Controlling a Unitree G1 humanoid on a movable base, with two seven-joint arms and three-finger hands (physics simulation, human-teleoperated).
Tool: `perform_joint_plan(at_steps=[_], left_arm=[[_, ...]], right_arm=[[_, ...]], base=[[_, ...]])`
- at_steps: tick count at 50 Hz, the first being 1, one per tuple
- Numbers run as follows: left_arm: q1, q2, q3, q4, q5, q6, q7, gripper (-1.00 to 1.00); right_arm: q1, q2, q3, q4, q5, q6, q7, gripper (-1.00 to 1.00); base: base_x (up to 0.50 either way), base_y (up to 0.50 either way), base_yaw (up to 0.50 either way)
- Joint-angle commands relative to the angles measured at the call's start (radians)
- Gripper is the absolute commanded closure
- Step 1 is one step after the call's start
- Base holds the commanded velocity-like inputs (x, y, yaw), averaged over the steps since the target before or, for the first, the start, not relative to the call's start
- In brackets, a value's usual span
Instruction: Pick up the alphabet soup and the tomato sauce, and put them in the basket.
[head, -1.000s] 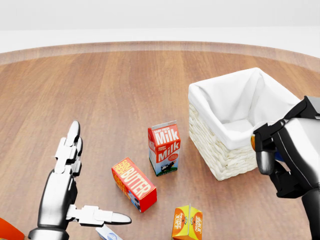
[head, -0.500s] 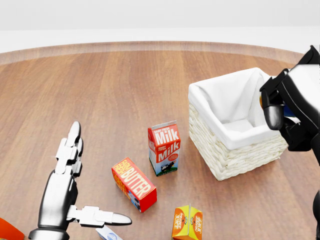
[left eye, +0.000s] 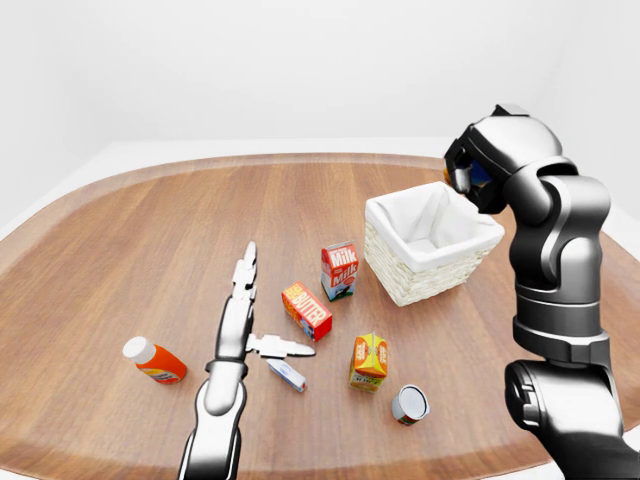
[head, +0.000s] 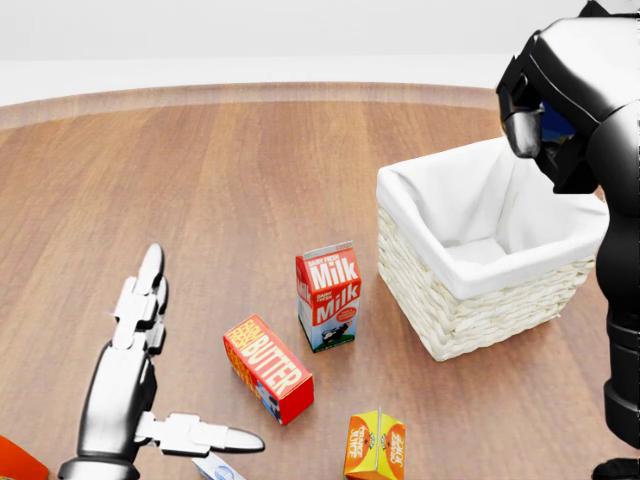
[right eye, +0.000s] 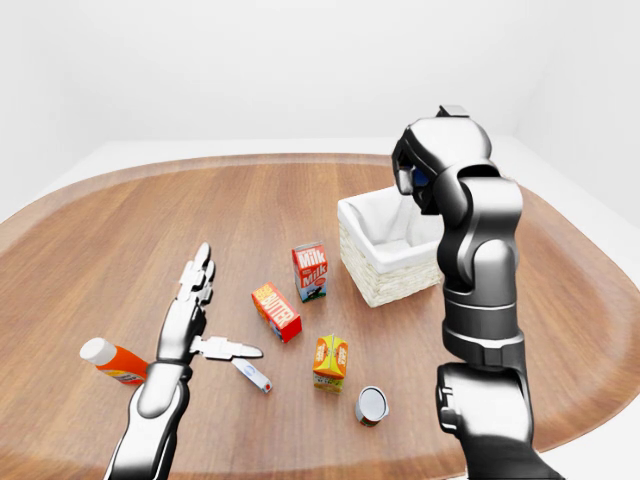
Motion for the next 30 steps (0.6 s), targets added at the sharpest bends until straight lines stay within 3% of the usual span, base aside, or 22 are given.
perform_joint_plan(at_steps=[1, 16, 19, 21, 22, 24, 30], left_arm=[[0.003, -0.002, 0.004, -0.009, -0.010, 0.000, 0.000, -1.00], [0.000, -0.003, 0.003, -0.006, -0.007, 0.000, 0.001, -1.00], [-0.003, -0.002, 0.006, -0.001, -0.009, 0.000, 0.002, -1.00], [-0.004, -0.001, 0.006, 0.004, -0.009, 0.000, 0.002, -1.00], [-0.004, -0.001, 0.006, 0.001, -0.009, 0.000, 0.001, -1.00], [-0.005, -0.002, 0.006, 0.001, -0.011, 0.000, 0.000, -1.00], [-0.007, -0.001, 0.007, 0.009, -0.010, 0.000, 0.001, -1.00]], right_arm=[[-0.191, -0.004, 0.051, 0.252, -0.024, 0.000, -0.057, 1.00], [-0.398, -0.014, 0.092, 0.707, -0.014, 0.000, -0.250, 1.00], [-0.484, -0.016, 0.102, 0.849, -0.006, -0.013, -0.298, 1.00], [-0.527, -0.009, 0.093, 0.944, 0.046, -0.052, -0.320, 1.00], [-0.543, -0.009, 0.097, 0.977, 0.051, -0.036, -0.336, 1.00], [-0.589, -0.015, 0.115, 1.083, 0.056, -0.056, -0.386, 1.00], [-0.653, -0.014, 0.137, 1.223, 0.072, -0.055, -0.449, 1.00]], base=[[0.00, 0.00, 0.00], [0.00, 0.00, 0.00], [0.00, 0.00, 0.00], [0.00, 0.00, 0.00], [0.00, 0.00, 0.00], [0.00, 0.00, 0.00], [0.00, 0.00, 0.00]])
